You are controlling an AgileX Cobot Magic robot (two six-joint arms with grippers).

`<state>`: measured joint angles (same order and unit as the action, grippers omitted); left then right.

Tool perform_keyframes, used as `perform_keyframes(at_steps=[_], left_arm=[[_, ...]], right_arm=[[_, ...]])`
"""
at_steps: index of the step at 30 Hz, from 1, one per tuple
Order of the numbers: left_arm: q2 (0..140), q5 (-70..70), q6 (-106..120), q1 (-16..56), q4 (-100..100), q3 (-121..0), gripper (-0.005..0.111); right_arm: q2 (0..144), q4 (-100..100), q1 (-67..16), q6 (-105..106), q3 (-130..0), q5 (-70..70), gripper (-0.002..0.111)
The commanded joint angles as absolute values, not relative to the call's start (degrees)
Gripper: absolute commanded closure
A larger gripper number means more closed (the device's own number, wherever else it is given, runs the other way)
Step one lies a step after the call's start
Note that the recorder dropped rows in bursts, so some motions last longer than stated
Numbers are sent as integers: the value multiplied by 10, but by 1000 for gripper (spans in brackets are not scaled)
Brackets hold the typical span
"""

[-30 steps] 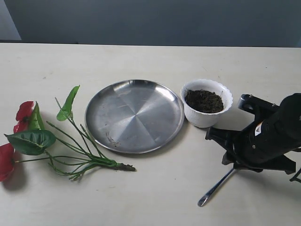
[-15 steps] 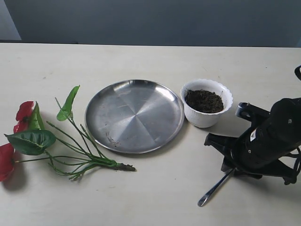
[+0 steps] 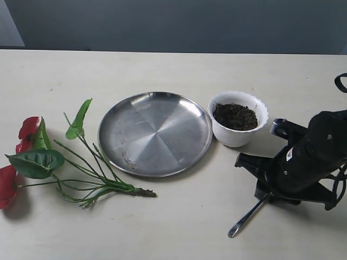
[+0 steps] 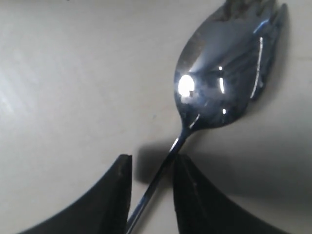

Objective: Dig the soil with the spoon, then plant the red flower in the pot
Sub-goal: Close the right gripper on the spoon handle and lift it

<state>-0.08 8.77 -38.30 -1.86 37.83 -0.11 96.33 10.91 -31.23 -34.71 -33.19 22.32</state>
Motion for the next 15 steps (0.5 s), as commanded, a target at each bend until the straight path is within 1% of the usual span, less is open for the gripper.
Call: perform_keyframes(at_steps=[1, 4, 5, 15], left_arm=[[0, 89, -384, -15, 378, 0, 106], [0, 89, -384, -15, 378, 0, 106], [0, 89, -384, -15, 378, 0, 106], [0, 90, -384, -15, 378, 0, 106]], right_arm=[[999, 102, -314, -343, -323, 176, 85], [999, 77, -314, -343, -323, 177, 106], [999, 74, -314, -343, -323, 178, 108], [977, 66, -314, -305, -323, 223, 108]])
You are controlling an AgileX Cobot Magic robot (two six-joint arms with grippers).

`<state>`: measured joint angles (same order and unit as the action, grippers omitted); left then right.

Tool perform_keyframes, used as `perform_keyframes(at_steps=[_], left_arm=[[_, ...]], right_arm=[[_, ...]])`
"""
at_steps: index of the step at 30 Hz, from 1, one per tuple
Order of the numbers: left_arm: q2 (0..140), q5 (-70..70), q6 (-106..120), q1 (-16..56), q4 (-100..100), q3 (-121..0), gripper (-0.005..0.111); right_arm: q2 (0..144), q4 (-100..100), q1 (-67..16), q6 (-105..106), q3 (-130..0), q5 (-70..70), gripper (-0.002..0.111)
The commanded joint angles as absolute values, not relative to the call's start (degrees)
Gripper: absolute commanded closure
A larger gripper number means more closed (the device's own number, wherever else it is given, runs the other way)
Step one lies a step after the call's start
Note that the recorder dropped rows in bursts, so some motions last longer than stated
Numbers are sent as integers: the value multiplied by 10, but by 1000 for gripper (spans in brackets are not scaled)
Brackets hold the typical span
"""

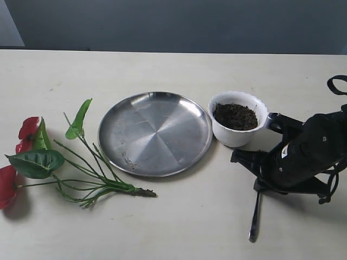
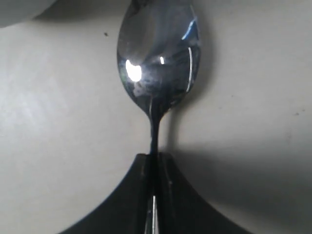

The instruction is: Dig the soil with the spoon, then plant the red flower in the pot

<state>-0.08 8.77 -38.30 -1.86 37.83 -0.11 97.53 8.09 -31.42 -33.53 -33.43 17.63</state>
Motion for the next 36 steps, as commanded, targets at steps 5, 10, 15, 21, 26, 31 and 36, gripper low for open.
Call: perform_keyframes(at_steps=[5, 10, 15, 21, 26, 31, 36], left_arm=[[0, 90, -384, -15, 378, 0, 106], [0, 90, -384, -15, 378, 0, 106], [0, 90, -384, -15, 378, 0, 106], [0, 90, -384, -15, 378, 0, 106], [0, 90, -384, -15, 378, 0, 106], [0, 90, -384, -15, 378, 0, 106], [0, 90, -384, -15, 378, 0, 106]], right_arm=[[922, 66, -314, -272, -323, 271, 108], [843, 66, -314, -250, -323, 315, 108], [759, 41, -314, -234, -323, 335, 108], [675, -64, -314, -193, -324, 369, 108], [658, -219, -314, -107, -364, 317, 108], [673, -286, -314, 133, -437, 306, 108], [747, -460, -328, 197, -450, 335, 108]])
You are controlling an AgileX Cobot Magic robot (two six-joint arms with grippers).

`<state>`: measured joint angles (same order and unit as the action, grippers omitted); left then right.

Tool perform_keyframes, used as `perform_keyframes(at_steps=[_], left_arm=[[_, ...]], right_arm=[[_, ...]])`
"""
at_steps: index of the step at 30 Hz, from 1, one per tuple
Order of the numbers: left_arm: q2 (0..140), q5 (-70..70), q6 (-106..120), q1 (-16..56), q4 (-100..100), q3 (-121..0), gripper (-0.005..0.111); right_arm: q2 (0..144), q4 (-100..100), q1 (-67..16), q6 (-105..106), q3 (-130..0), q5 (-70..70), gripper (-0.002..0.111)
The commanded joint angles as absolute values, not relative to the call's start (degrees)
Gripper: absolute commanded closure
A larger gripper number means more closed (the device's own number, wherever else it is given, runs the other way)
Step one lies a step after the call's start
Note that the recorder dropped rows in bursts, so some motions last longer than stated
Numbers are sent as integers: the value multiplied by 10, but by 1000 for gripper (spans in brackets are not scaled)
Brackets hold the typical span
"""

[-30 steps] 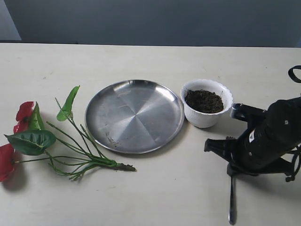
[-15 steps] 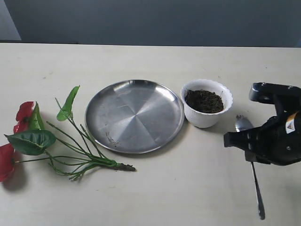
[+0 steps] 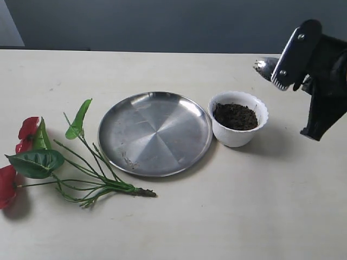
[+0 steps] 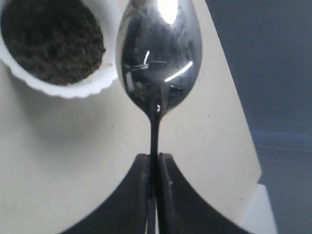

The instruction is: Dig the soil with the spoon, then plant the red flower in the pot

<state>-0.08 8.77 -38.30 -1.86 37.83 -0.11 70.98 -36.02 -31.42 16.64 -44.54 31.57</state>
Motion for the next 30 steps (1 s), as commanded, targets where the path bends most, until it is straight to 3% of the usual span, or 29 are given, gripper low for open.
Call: perform_keyframes(at_steps=[1, 13, 23, 30], left_arm=[[0, 90, -384, -15, 378, 0, 106], [0, 90, -384, -15, 378, 0, 106], [0, 90, -384, -15, 378, 0, 106], [0, 90, -384, -15, 378, 0, 106]], right_arm=[[758, -486, -337, 197, -450, 336, 108], [899, -692, -481, 200, -451, 390, 108], [971, -698, -488, 117, -525, 501, 108], [971, -671, -488, 117, -525, 506, 108]])
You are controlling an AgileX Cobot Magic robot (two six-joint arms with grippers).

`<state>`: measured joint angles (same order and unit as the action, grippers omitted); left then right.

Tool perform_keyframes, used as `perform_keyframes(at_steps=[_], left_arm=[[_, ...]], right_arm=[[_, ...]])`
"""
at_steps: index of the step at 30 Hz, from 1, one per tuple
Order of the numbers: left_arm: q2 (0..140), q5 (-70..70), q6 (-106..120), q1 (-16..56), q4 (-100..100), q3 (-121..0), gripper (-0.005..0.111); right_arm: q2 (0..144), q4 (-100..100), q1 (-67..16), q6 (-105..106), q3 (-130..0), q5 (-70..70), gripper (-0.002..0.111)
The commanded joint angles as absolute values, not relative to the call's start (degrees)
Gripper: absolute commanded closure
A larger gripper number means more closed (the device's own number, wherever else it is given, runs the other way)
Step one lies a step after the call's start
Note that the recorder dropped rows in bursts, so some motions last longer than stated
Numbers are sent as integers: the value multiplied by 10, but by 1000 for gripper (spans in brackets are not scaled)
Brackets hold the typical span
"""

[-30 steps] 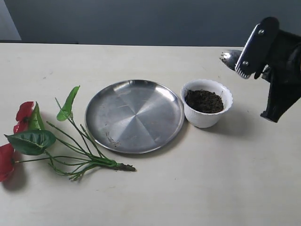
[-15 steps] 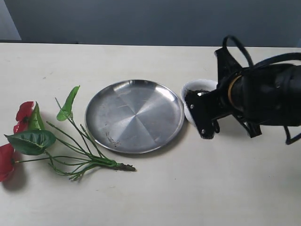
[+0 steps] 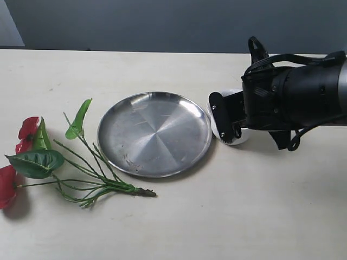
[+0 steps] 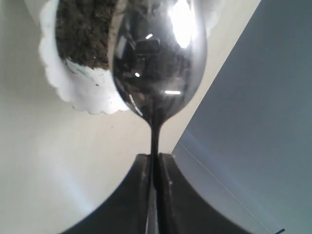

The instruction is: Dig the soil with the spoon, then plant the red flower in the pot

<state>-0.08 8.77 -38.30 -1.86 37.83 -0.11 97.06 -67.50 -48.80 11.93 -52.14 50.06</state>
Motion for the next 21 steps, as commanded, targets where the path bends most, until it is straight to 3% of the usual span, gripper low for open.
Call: perform_keyframes(at_steps=[1, 21], left_arm=[[0, 90, -384, -15, 378, 0, 106], [0, 90, -384, -15, 378, 0, 106]], right_arm=[[974, -667, -488, 120, -525, 502, 108], [991, -700, -487, 56, -525, 563, 108]])
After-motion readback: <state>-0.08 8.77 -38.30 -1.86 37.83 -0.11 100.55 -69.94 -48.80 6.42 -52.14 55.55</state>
